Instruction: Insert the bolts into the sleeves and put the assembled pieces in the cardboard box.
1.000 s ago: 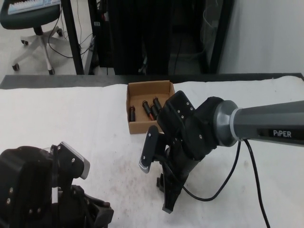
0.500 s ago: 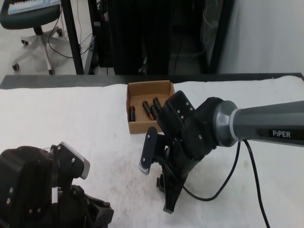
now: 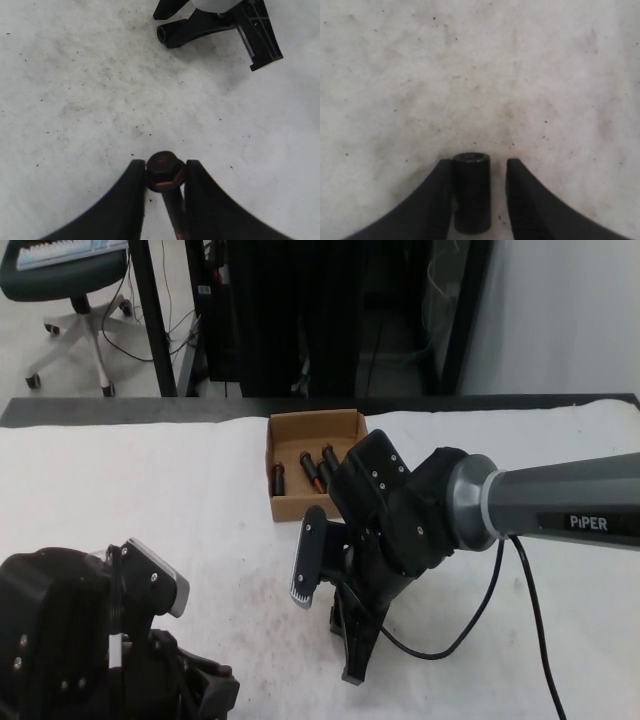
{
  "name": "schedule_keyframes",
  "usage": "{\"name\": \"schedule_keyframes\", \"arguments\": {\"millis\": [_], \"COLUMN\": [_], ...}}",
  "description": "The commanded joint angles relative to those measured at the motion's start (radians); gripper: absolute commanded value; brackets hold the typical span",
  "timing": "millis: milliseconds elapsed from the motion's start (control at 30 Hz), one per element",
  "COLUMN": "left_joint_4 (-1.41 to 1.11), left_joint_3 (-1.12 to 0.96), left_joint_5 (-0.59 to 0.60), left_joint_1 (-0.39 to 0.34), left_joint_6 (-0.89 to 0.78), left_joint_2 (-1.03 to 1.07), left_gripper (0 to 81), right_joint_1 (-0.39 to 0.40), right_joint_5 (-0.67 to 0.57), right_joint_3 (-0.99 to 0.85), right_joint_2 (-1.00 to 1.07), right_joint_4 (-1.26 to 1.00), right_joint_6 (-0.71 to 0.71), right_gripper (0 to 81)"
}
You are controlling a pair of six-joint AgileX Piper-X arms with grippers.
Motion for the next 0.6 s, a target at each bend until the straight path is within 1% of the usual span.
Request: {"name": "schedule_keyframes", "arguments": {"millis": [0,67,133,200,267,367,567], "left_joint_4": [-0.003,-0.003,-0.003,-0.003,-0.002,0.003,0.010], "left_joint_3": [-0.010,-0.010,-0.010,-0.010,-0.010,-0.010,-0.010], "left_joint_5": [0.003,0.003,0.003,0.003,0.003,0.003,0.003], "left_joint_1": [0.003,0.003,0.003,0.003,0.003,0.003,0.003], "left_joint_6": [0.001,0.001,0.001,0.001,0.001,0.001,0.001], "left_joint_2": [-0.001,-0.001,-0.001,-0.001,-0.001,-0.001,-0.001], "left_gripper": [0.3,0.3,0.3,0.3,0.3,0.3,0.3], "right_joint_1": [0.000,0.000,0.000,0.000,0.000,0.000,0.000], "right_joint_5": [-0.007,0.003,0.015,0.023,0.023,0.028,0.028], "right_joint_3": [-0.001,-0.001,-0.001,-0.001,0.001,0.001,0.001], "right_joint_2": [0.010,0.010,0.010,0.010,0.010,0.010,0.010], "right_joint_4": [-0.011,-0.003,0.013,0.033,0.035,0.035,0.048], "right_joint_6": [-0.009,-0.009,-0.009,-0.009,-0.009,-0.009,-0.009], "right_gripper": [33.1,31.1,26.0,18.2,13.5,13.5,21.1]}}
